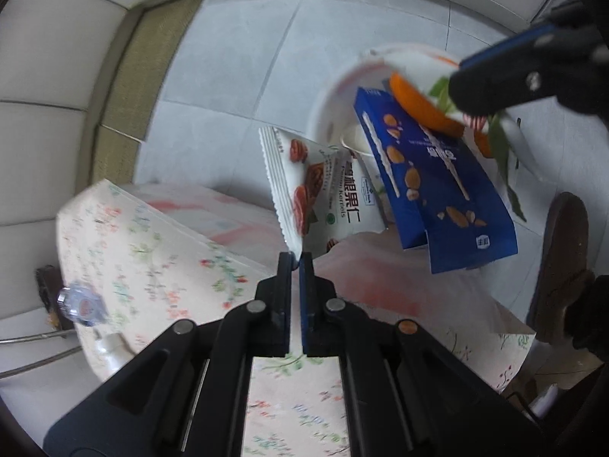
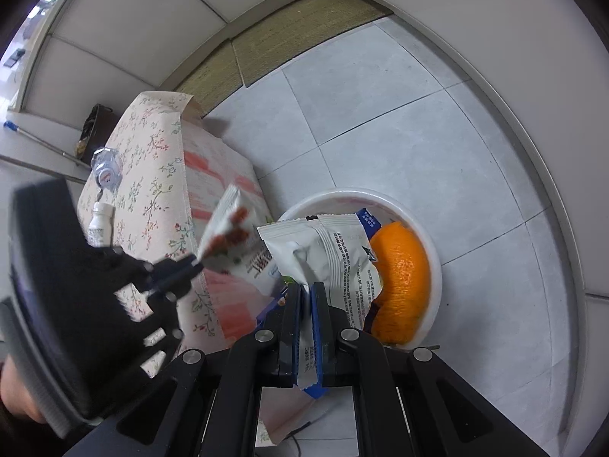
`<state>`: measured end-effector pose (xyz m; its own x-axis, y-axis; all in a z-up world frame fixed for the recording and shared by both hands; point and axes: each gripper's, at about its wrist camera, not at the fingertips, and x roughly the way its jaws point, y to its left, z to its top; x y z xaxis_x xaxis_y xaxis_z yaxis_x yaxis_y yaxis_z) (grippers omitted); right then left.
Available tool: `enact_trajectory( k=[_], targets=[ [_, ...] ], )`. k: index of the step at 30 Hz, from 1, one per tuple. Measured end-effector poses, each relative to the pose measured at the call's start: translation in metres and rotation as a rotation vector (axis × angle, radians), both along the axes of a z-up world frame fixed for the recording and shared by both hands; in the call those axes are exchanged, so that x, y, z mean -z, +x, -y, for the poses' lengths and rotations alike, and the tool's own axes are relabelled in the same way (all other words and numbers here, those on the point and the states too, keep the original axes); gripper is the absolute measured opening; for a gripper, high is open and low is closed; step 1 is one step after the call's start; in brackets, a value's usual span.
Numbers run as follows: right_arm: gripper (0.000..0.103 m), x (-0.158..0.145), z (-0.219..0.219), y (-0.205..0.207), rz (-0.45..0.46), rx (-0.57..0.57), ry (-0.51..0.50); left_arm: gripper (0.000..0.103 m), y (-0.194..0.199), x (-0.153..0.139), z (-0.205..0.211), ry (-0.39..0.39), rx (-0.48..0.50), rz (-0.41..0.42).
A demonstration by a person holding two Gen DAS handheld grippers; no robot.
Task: Collect trash
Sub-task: 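Carry snack bag and white packet over the white bucket and release both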
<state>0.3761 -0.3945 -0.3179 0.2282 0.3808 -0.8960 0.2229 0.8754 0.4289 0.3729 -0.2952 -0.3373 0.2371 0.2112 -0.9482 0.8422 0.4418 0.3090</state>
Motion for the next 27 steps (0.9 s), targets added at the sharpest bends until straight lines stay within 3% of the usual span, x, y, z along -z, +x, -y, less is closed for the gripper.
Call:
enact_trajectory(
  k=[8, 11, 17, 19, 21, 27],
  targets=[
    [0.006, 0.019, 0.011, 0.002, -0.042, 0.071, 0.065, 0.005, 0.008, 0.029, 0.001, -0.057, -0.106, -0.138],
    [0.007, 0.023, 0.013, 0.003, -0.048, 0.082, 0.077, 0.007, 0.012, 0.030, 0.000, -0.095, -0.128, -0.146],
    [0.007, 0.027, 0.008, 0.008, -0.061, 0.083, 0.070, 0.015, 0.024, 0.008, -0.017, -0.225, -0.211, -0.181],
    [0.007, 0.027, 0.007, 0.010, -0.063, 0.084, 0.073, 0.027, 0.024, 0.000, -0.023, -0.247, -0.221, -0.175],
    [0.008, 0.026, 0.005, 0.011, -0.064, 0.078, 0.069, 0.033, 0.022, -0.009, -0.029, -0.270, -0.223, -0.170],
    [0.008, 0.032, -0.002, 0.011, -0.122, 0.064, 0.047, 0.039, 0.014, -0.029, -0.049, -0.324, -0.240, -0.154]
  ],
)
